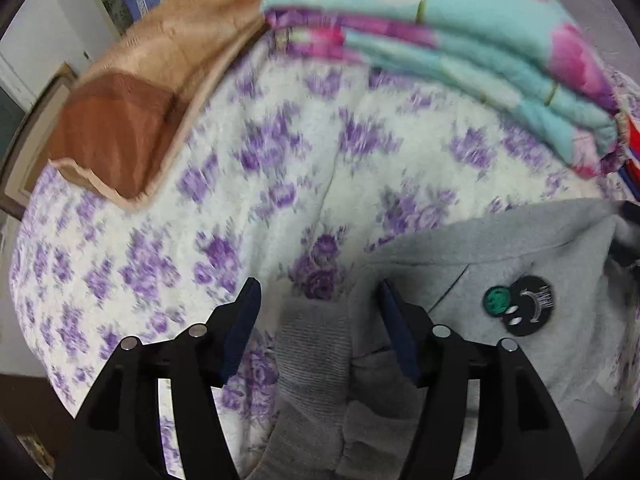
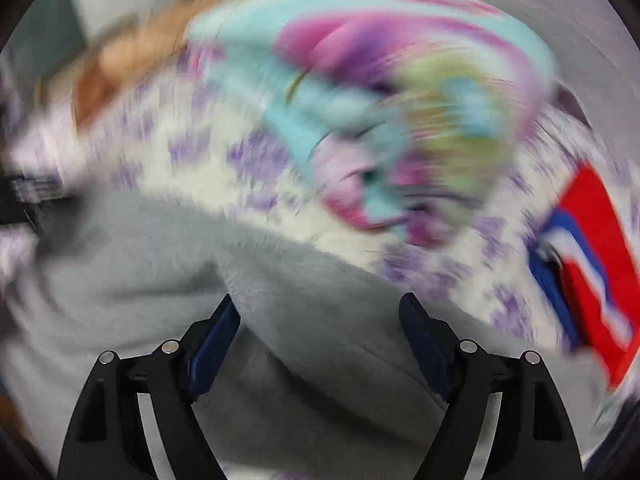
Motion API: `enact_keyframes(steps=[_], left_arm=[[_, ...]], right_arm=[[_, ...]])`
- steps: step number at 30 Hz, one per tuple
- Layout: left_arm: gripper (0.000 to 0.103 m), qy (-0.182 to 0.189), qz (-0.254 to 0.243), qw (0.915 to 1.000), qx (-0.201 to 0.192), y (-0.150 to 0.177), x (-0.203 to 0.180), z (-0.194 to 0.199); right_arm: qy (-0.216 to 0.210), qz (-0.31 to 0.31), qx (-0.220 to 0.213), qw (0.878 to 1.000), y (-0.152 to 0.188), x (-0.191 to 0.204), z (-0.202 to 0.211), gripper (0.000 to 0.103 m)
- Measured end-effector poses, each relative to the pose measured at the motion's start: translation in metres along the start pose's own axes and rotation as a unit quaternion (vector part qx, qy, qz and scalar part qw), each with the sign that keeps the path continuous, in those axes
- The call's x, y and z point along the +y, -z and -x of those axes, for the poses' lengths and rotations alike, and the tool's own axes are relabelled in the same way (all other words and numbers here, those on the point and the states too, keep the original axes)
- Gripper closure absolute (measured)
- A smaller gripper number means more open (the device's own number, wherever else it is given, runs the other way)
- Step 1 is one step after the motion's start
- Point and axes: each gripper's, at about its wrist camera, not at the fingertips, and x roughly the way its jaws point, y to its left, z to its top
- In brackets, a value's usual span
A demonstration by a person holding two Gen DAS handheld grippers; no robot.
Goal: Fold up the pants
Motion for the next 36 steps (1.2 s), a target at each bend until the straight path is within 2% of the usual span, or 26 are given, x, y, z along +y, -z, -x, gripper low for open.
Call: enact_keyframes(steps=[2, 3, 5, 7, 9, 11, 13, 14, 15, 16, 17, 18, 21, 23, 25, 26, 27, 28, 30, 31, 32, 34, 35, 36], left_arm=[[0.043, 0.013, -0.015, 0.9991, -0.038, 0.001, -0.003, 0.021], [0.039, 0.02, -0.022, 0.9983, -0.049, 0.0, -0.005, 0.029], [0.036, 0.037, -0.031, 0.9966, -0.067, 0.0, -0.012, 0.044], [0.033, 0.07, -0.036, 0.9944, -0.07, 0.001, -0.022, 0.049], [0.033, 0.105, -0.041, 0.9918, -0.06, 0.004, -0.034, 0.047], [0.033, 0.108, -0.052, 0.9919, -0.042, 0.01, -0.05, 0.034], [0.033, 0.096, -0.057, 0.9934, -0.026, 0.017, -0.061, 0.023], [0.033, 0.092, -0.056, 0.9942, -0.012, 0.021, -0.065, 0.014], [0.033, 0.087, -0.052, 0.9949, -0.001, 0.024, -0.067, 0.005], [0.033, 0.08, -0.047, 0.9957, 0.006, 0.026, -0.068, -0.001], [0.033, 0.076, -0.038, 0.9963, 0.012, 0.028, -0.068, -0.007], [0.033, 0.076, -0.035, 0.9964, 0.013, 0.03, -0.067, -0.008], [0.033, 0.074, -0.028, 0.9968, 0.013, 0.029, -0.065, -0.01], [0.033, 0.069, -0.034, 0.997, 0.009, 0.029, -0.064, -0.009], [0.033, 0.069, -0.041, 0.9967, 0.001, 0.026, -0.065, -0.006], [0.033, 0.073, -0.045, 0.9963, 0.002, 0.025, -0.067, -0.006], [0.033, 0.069, -0.048, 0.9965, 0.004, 0.024, -0.069, -0.009], [0.032, 0.063, -0.052, 0.9967, 0.005, 0.024, -0.071, -0.011], [0.031, 0.048, -0.07, 0.9963, 0.013, 0.022, -0.08, -0.022], [0.031, 0.043, -0.076, 0.9961, 0.016, 0.022, -0.081, -0.024], [0.031, 0.037, -0.08, 0.996, 0.017, 0.02, -0.082, -0.023], [0.031, 0.041, -0.087, 0.9953, 0.005, 0.018, -0.081, -0.012], [0.031, 0.046, -0.093, 0.9945, -0.012, 0.017, -0.08, -0.003], [0.031, 0.046, -0.1, 0.9937, -0.024, 0.015, -0.078, 0.001]], right_arm=[[-0.016, -0.046, -0.056, 0.997, 0.013, -0.028, 0.043, 0.02], [-0.007, -0.067, -0.07, 0.995, 0.024, -0.045, 0.059, 0.019], [0.053, -0.137, -0.073, 0.986, 0.057, -0.097, 0.084, 0.019], [0.11, -0.217, -0.064, 0.968, 0.093, -0.143, 0.097, 0.019], [0.133, -0.327, -0.054, 0.934, 0.141, -0.195, 0.104, 0.019], [0.126, -0.385, -0.048, 0.913, 0.171, -0.227, 0.099, 0.019], [0.117, -0.41, -0.046, 0.903, 0.181, -0.239, 0.087, 0.019], [0.098, -0.421, -0.051, 0.9, 0.181, -0.244, 0.077, 0.02], [0.087, -0.428, -0.051, 0.898, 0.18, -0.244, 0.071, 0.03], [0.077, -0.439, -0.047, 0.894, 0.179, -0.246, 0.063, 0.053], [0.061, -0.448, -0.039, 0.891, 0.176, -0.25, 0.051, 0.062], [0.054, -0.445, -0.041, 0.893, 0.171, -0.248, 0.048, 0.07], [0.054, -0.417, -0.08, 0.904, 0.164, -0.239, 0.088, 0.074], [0.069, -0.419, -0.089, 0.901, 0.177, -0.233, 0.13, 0.074], [0.075, -0.434, -0.079, 0.894, 0.198, -0.235, 0.156, 0.073], [0.077, -0.432, -0.059, 0.897, 0.209, -0.236, 0.158, 0.07], [0.078, -0.428, -0.037, 0.9, 0.22, -0.242, 0.151, 0.062], [0.096, -0.419, 0.006, 0.903, 0.23, -0.244, 0.132, 0.046], [0.136, -0.41, 0.081, 0.898, 0.247, -0.253, 0.099, 0.035], [0.134, -0.413, 0.087, 0.896, 0.249, -0.253, 0.097, 0.035], [0.148, -0.411, 0.067, 0.897, 0.241, -0.248, 0.105, 0.035], [0.188, -0.376, 0.027, 0.907, 0.225, -0.233, 0.126, 0.024], [0.223, -0.346, 0.007, 0.911, 0.213, -0.221, 0.139, 0.02], [0.243, -0.329, -0.007, 0.913, 0.206, -0.212, 0.147, 0.018]])
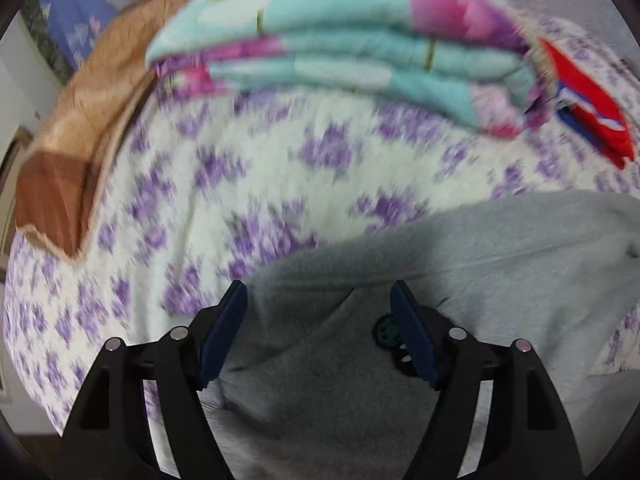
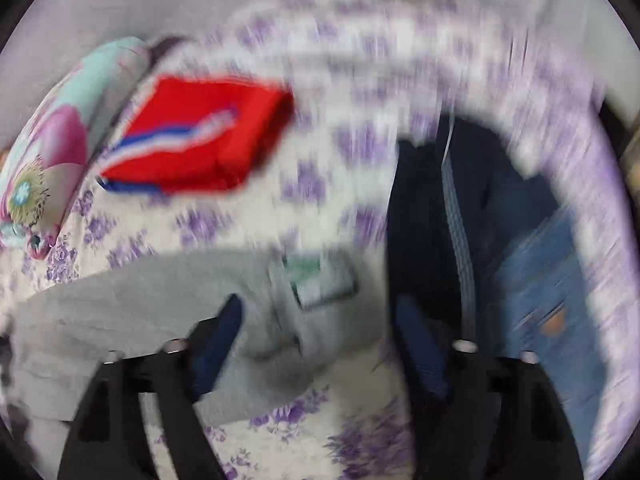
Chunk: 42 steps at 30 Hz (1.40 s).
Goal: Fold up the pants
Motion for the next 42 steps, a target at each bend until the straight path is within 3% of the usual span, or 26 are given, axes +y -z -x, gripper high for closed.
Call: enact_keyframes(steps=[1, 3, 5, 7, 11, 14, 16, 17, 18, 19, 20, 22, 23, 26, 29, 31, 33, 35, 38, 39, 40, 41, 42], left_arm=[[0.028, -0.007, -0.012, 0.9999, -0.008, 0.0, 0.001, 0.003], [0.028, -0.01, -0.026, 0.9996, -0.005, 0.0, 0.002, 0.001], [0.028, -0.009, -0.041, 0.9991, 0.004, 0.001, 0.003, -0.007], [0.028, -0.013, -0.058, 0.9981, 0.015, -0.001, -0.001, -0.019], [0.028, -0.036, -0.074, 0.9963, 0.024, 0.0, -0.008, -0.039], [0.022, -0.07, -0.09, 0.9934, 0.01, -0.002, -0.016, -0.046], [0.018, -0.097, -0.098, 0.9903, -0.009, -0.007, -0.019, -0.049], [0.019, -0.12, -0.093, 0.9881, -0.026, -0.011, -0.018, -0.05], [0.021, -0.156, -0.081, 0.9838, -0.034, -0.016, -0.014, -0.052], [0.031, -0.177, -0.052, 0.9825, -0.025, -0.023, -0.004, -0.059], [0.034, -0.173, -0.024, 0.9846, -0.01, -0.027, 0.006, -0.063], [0.035, -0.112, 0.042, 0.9927, 0.017, -0.029, 0.03, -0.063], [0.035, -0.089, 0.053, 0.9946, 0.014, -0.027, 0.035, -0.059], [0.029, -0.044, 0.052, 0.9977, -0.001, -0.016, 0.045, -0.045], [0.024, 0.014, 0.066, 0.9977, -0.007, -0.002, 0.054, -0.033], [0.022, 0.035, 0.068, 0.9971, -0.005, 0.004, 0.05, -0.029], [0.021, 0.034, 0.056, 0.9978, -0.003, 0.008, 0.042, -0.029], [0.02, 0.033, 0.058, 0.9977, 0.004, 0.017, 0.034, -0.029], [0.02, 0.028, 0.057, 0.998, 0.0, 0.021, 0.032, -0.031], [0.02, 0.029, 0.058, 0.9979, -0.001, 0.024, 0.033, -0.03], [0.02, 0.032, 0.06, 0.9977, -0.003, 0.025, 0.033, -0.03], [0.02, 0.031, 0.058, 0.9978, -0.005, 0.027, 0.031, -0.028], [0.02, 0.03, 0.054, 0.9981, -0.007, 0.028, 0.032, -0.028]], right_arm=[[0.014, 0.017, -0.031, 0.999, -0.002, 0.012, 0.014, 0.018], [-0.015, 0.05, -0.06, 0.997, -0.012, 0.032, 0.025, 0.018], [-0.103, 0.114, -0.047, 0.987, -0.012, 0.071, 0.023, 0.018], [-0.137, 0.192, -0.014, 0.972, -0.003, 0.122, 0.006, 0.021], [-0.131, 0.272, 0.015, 0.953, 0.013, 0.192, -0.031, 0.027], [-0.076, 0.326, 0.024, 0.942, 0.019, 0.232, -0.073, 0.027], [-0.052, 0.324, -0.014, 0.945, 0.012, 0.242, -0.086, 0.01], [-0.04, 0.304, -0.019, 0.951, 0.005, 0.244, -0.093, 0.008], [-0.042, 0.285, -0.018, 0.957, 0.0, 0.244, -0.098, 0.008], [-0.047, 0.262, -0.018, 0.964, -0.005, 0.244, -0.101, 0.008], [-0.05, 0.251, -0.016, 0.967, -0.006, 0.244, -0.103, 0.008], [-0.068, 0.232, 0.002, 0.97, -0.006, 0.233, -0.102, 0.007], [-0.088, 0.225, 0.018, 0.97, -0.011, 0.224, -0.099, 0.008], [-0.098, 0.21, 0.016, 0.973, -0.026, 0.197, -0.077, 0.007], [-0.153, 0.182, -0.019, 0.971, -0.046, 0.188, -0.045, 0.007], [-0.174, 0.196, -0.024, 0.965, -0.052, 0.204, -0.034, 0.008], [-0.192, 0.244, -0.034, 0.95, -0.046, 0.241, -0.026, 0.011], [-0.199, 0.307, -0.031, 0.93, -0.028, 0.284, -0.022, 0.017], [-0.18, 0.388, -0.002, 0.904, -0.002, 0.333, -0.036, 0.039], [-0.161, 0.421, 0.01, 0.893, 0.007, 0.346, -0.047, 0.054], [-0.161, 0.439, 0.013, 0.884, 0.012, 0.353, -0.052, 0.063], [-0.167, 0.44, 0.01, 0.882, 0.009, 0.355, -0.052, 0.069], [-0.167, 0.436, 0.007, 0.884, 0.003, 0.357, -0.052, 0.09]])
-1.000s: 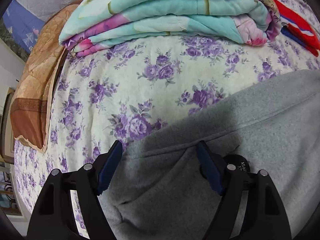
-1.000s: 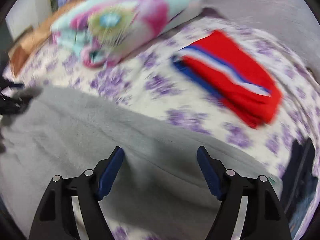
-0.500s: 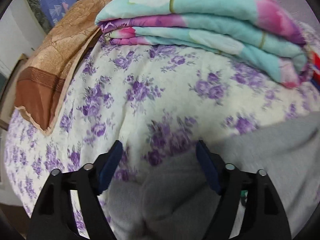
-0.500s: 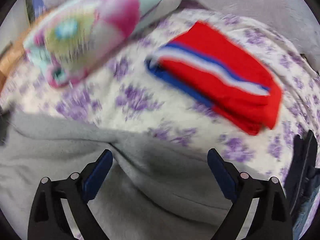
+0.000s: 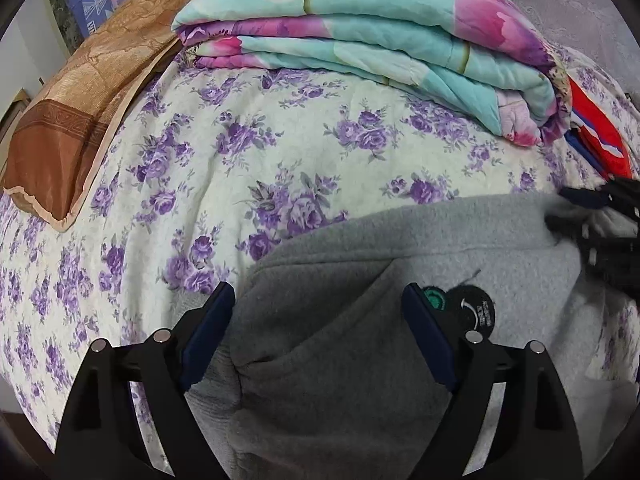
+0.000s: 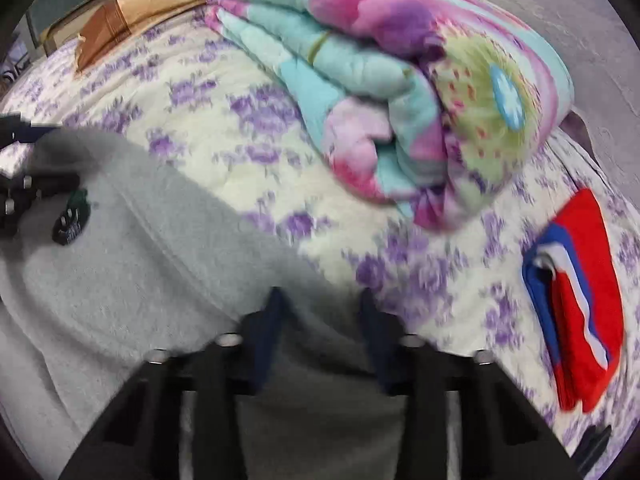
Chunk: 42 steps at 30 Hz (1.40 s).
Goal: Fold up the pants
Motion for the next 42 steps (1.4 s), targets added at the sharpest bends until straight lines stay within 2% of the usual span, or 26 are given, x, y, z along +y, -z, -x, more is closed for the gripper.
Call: enact_keyframes(steps=[1, 3, 4, 5, 7, 8, 9, 10, 11, 12, 14, 16, 18, 20, 21, 22, 24, 25, 27, 29, 30, 31, 34, 36, 38, 42], left_arm=[[0.02, -0.002, -0.004, 1.0, -0.003, 0.002, -0.001, 0.001], [0.016, -0.019, -0.013, 0.9997, -0.004, 0.006, -0.001, 0.0], [0.008, -0.028, -0.013, 0.9995, -0.004, 0.008, 0.0, -0.001], [0.007, -0.04, -0.008, 0.9992, -0.002, 0.008, 0.005, -0.004], [0.004, -0.037, 0.015, 0.9992, 0.009, 0.008, 0.016, -0.011], [0.004, -0.026, 0.031, 0.9991, 0.015, 0.007, 0.023, -0.013], [0.004, -0.02, 0.043, 0.9987, 0.018, 0.007, 0.028, -0.013], [0.004, -0.018, 0.047, 0.9986, 0.018, 0.007, 0.031, -0.013], [0.004, -0.02, 0.046, 0.9986, 0.016, 0.008, 0.032, -0.012], [0.004, -0.022, 0.043, 0.9988, 0.013, 0.009, 0.033, -0.011], [0.004, -0.03, 0.037, 0.9988, 0.009, 0.011, 0.032, -0.008], [0.004, -0.046, 0.042, 0.998, 0.003, 0.015, 0.032, -0.002], [0.004, -0.057, 0.063, 0.9964, -0.003, 0.02, 0.033, 0.007], [0.005, -0.058, 0.073, 0.9956, -0.014, 0.025, 0.032, 0.019], [0.005, -0.058, 0.073, 0.9954, -0.021, 0.027, 0.03, 0.025], [0.005, -0.059, 0.072, 0.9953, -0.026, 0.028, 0.029, 0.03], [0.005, -0.058, 0.061, 0.996, -0.028, 0.03, 0.026, 0.037], [0.005, -0.073, 0.049, 0.9959, -0.021, 0.032, 0.024, 0.033], [0.004, -0.107, 0.024, 0.9939, 0.01, 0.035, 0.021, 0.018], [0.004, -0.106, 0.016, 0.9939, 0.025, 0.041, 0.026, 0.0], [0.004, -0.096, 0.026, 0.9947, 0.026, 0.042, 0.03, -0.005], [0.004, -0.089, 0.038, 0.9949, 0.027, 0.04, 0.034, -0.006], [0.004, -0.098, 0.052, 0.9936, 0.02, 0.03, 0.039, -0.008], [0.004, -0.119, 0.034, 0.9922, 0.016, 0.021, 0.034, -0.012], [0.004, -0.134, 0.021, 0.9906, 0.015, 0.014, 0.029, -0.015], [0.004, -0.144, 0.037, 0.9889, -0.005, 0.0, 0.034, -0.014]], right_arm=[[0.01, -0.006, -0.007, 1.0, -0.005, -0.005, 0.002, 0.091], [0.036, -0.033, -0.035, 0.998, -0.019, -0.019, 0.007, 0.103], [0.07, -0.042, -0.04, 0.996, -0.026, -0.025, 0.004, 0.103], [0.07, -0.051, -0.036, 0.996, -0.028, -0.031, 0.001, 0.103], [0.019, -0.089, -0.013, 0.996, -0.029, -0.043, -0.008, 0.103], [-0.003, -0.104, -0.022, 0.994, -0.027, -0.048, -0.001, 0.103], [-0.011, -0.108, -0.04, 0.993, -0.025, -0.051, 0.009, 0.095], [-0.019, -0.109, -0.053, 0.992, -0.022, -0.054, 0.019, 0.056], [-0.034, -0.107, -0.059, 0.992, -0.018, -0.057, 0.03, 0.032], [-0.044, -0.099, -0.062, 0.992, -0.013, -0.059, 0.037, 0.021], [-0.025, -0.046, -0.034, 0.998, 0.0, -0.051, 0.039, 0.025], [-0.009, -0.012, 0.007, 1.0, 0.018, -0.039, 0.028, 0.046], [-0.02, -0.016, 0.028, 0.999, 0.03, -0.038, 0.011, 0.056], [-0.03, -0.07, 0.002, 0.997, 0.03, -0.052, 0.007, 0.065], [0.0, -0.106, -0.014, 0.994, 0.027, -0.064, 0.008, 0.1], [0.012, -0.138, -0.024, 0.99, 0.026, -0.074, 0.008, 0.093], [0.012, -0.239, -0.048, 0.97, 0.026, -0.102, 0.01, 0.087], [0.029, -0.236, -0.025, 0.971, 0.024, -0.103, 0.002, 0.08], [0.034, -0.193, 0.009, 0.98, 0.025, -0.093, -0.007, 0.078], [0.038, -0.205, -0.018, 0.978, 0.034, -0.098, 0.014, 0.047], [0.037, -0.22, -0.038, 0.974, 0.043, -0.107, 0.03, 0.025], [0.038, -0.231, -0.052, 0.971, 0.052, -0.114, 0.042, 0.022], [0.06, -0.293, -0.067, 0.952, 0.102, -0.155, 0.084, 0.021], [0.041, -0.327, -0.058, 0.943, 0.134, -0.173, 0.094, 0.021], [0.033, -0.323, -0.031, 0.945, 0.163, -0.177, 0.094, 0.022], [0.031, -0.283, -0.001, 0.959, 0.179, -0.166, 0.073, 0.034]])
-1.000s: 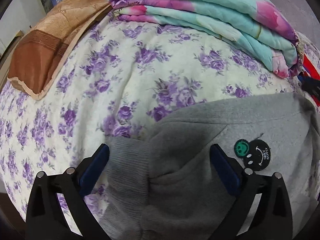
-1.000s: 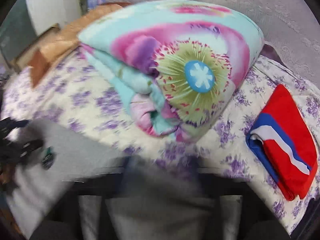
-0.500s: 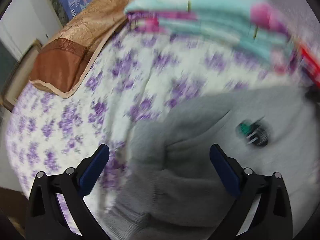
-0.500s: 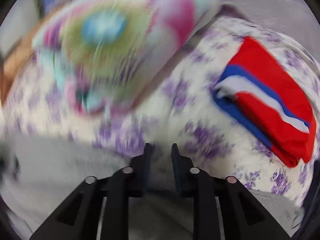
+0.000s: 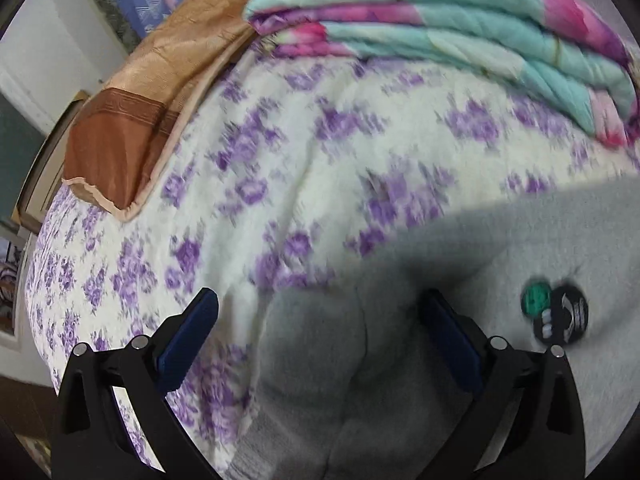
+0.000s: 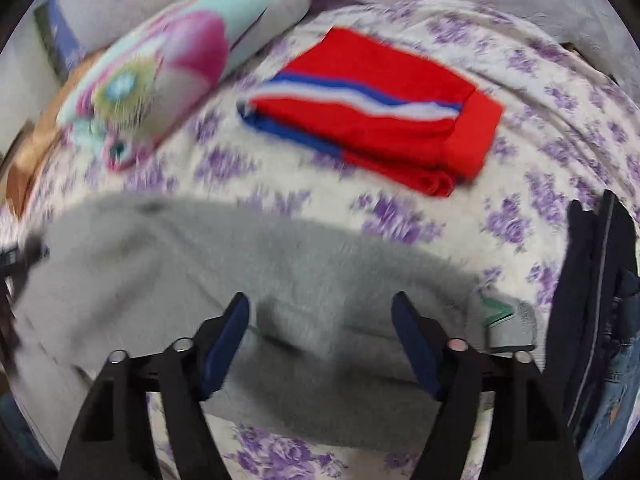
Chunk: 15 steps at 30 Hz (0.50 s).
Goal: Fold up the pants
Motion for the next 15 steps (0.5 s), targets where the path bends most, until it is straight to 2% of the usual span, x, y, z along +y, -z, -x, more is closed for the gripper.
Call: enact_keyframes(steps=[3, 6, 8, 9, 10, 13, 15], left_arm=[[0.004, 0.002, 0.019, 0.9998, 0.01, -0.01, 0.006, -0.003], [0.004, -0.006, 0.01, 0.9999, 0.001, -0.01, 0.002, 0.007], [0.004, 0.007, 0.014, 0.9998, -0.01, -0.007, 0.003, 0.019], [0.004, 0.015, 0.02, 0.9996, -0.011, -0.006, 0.005, 0.024], [0.004, 0.024, 0.029, 0.9992, -0.011, -0.005, 0.007, 0.029], [0.004, 0.052, 0.064, 0.9964, -0.017, 0.002, 0.016, 0.044], [0.004, 0.063, 0.082, 0.9946, -0.011, 0.007, 0.017, 0.045]], right_arm=[[0.02, 0.024, 0.01, 0.999, 0.002, 0.01, -0.019, 0.034], [0.045, 0.07, 0.029, 0.996, -0.002, 0.02, -0.04, 0.034], [0.044, 0.09, 0.023, 0.995, -0.005, 0.024, -0.046, 0.047], [0.029, 0.087, 0.023, 0.996, -0.01, 0.024, -0.044, 0.077], [0.027, 0.078, 0.014, 0.997, -0.017, 0.022, -0.035, 0.089], [0.005, 0.041, -0.015, 0.999, -0.037, 0.013, -0.016, 0.089], [0.009, 0.035, -0.015, 0.999, -0.046, 0.011, -0.021, 0.089]])
